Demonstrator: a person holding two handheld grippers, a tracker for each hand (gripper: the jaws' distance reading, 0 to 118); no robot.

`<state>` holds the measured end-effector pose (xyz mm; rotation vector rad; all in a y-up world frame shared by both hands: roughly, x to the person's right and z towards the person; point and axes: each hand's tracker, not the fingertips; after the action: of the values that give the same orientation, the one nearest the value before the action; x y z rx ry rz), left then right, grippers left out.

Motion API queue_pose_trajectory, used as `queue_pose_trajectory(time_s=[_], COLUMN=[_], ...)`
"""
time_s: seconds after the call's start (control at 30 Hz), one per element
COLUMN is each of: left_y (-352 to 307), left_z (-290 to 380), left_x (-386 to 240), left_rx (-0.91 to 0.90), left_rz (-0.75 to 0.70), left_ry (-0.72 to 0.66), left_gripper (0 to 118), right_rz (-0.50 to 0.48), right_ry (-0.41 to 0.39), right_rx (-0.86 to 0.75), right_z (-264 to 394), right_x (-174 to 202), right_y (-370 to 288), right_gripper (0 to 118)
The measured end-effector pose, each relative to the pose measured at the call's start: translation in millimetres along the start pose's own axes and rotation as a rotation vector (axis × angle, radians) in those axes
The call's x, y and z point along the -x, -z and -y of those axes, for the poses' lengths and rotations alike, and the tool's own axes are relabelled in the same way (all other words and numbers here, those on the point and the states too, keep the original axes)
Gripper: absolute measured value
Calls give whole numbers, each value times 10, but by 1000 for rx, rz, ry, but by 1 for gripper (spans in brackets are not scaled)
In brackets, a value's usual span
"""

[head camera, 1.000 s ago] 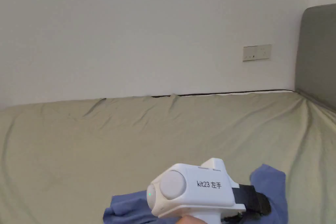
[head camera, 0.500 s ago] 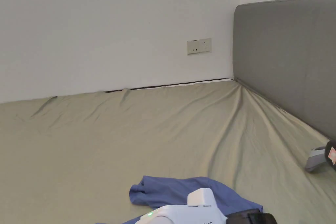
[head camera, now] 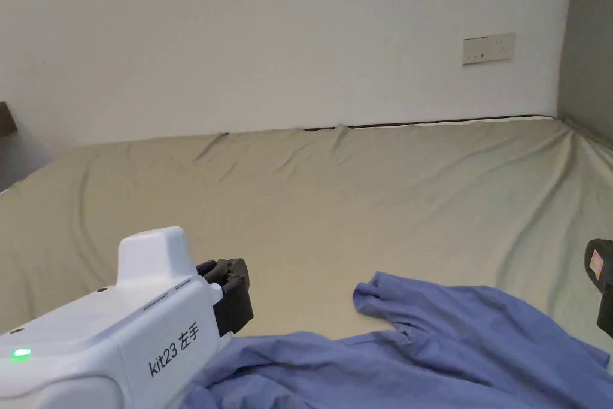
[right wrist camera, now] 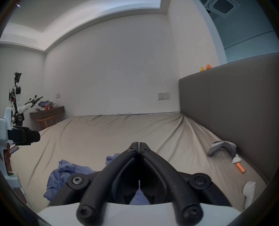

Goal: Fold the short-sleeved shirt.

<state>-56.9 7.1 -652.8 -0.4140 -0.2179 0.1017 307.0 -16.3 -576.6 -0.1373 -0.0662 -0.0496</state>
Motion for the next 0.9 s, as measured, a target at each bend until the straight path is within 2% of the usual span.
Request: queue_pose_trajectory(time_s=[0.13, 0.23, 0.27, 0.3, 0.33, 0.4, 0.43, 0.47, 0.5, 0.57, 0.7, 0.73, 0.77, 0.8, 0.83, 0.87, 0.9], left_y=[126, 469, 641, 838, 1092, 1520, 1669, 1890, 2106, 2432, 2550, 2438, 2418, 2381, 2362, 2330, 2338], left_z=[130, 184, 195, 213, 251, 370, 366, 455, 504, 568, 787, 844, 844, 814, 779, 761, 752], left_x=[458, 590, 634, 678, 738, 789, 791, 845, 865, 862, 892, 910, 883, 848, 831, 838, 829], left_rx=[34, 101, 138, 191, 251, 372, 384, 384, 418, 471, 494, 496, 498, 498, 504, 500, 523], left_rz=[-51, -114, -144, -152, -134, -126, -103, -111, -126, -182, -159, -159, -151, -136, -79, -29, 2], left_ry=[-125, -53, -22, 6, 42, 88, 94, 97, 85, 83, 94, 98, 108, 101, 49, -6, -38], left_gripper=[0, 4, 25, 65, 114, 118, 114, 105, 103, 103, 103, 99, 84, 59, 27, 10, 8], right_rz=[-68, -100, -102, -104, -108, -115, -117, -113, -104, -94, -87, -85, -85, -82, -83, -86, -89], right_ry=[27, -3, -9, -9, -6, 16, 11, 15, 16, 11, -2, -8, -12, -11, -10, -7, 5], right_rx=[43, 48, 49, 56, 68, 107, 106, 116, 124, 149, 166, 171, 178, 183, 181, 177, 172], right_z=[63, 79, 85, 97, 116, 158, 174, 198, 221, 247, 299, 307, 307, 305, 302, 293, 278], right_x=[221, 325, 349, 357, 353, 345, 320, 305, 289, 262, 246, 244, 240, 232, 217, 198, 173], right_y=[169, 285, 339, 401, 466, 569, 620, 674, 717, 805, 940, 965, 977, 979, 967, 958, 937], right_gripper=[0, 0, 0, 0, 0, 0, 0, 0, 0, 0, 0, 0, 0, 0, 0, 0, 0])
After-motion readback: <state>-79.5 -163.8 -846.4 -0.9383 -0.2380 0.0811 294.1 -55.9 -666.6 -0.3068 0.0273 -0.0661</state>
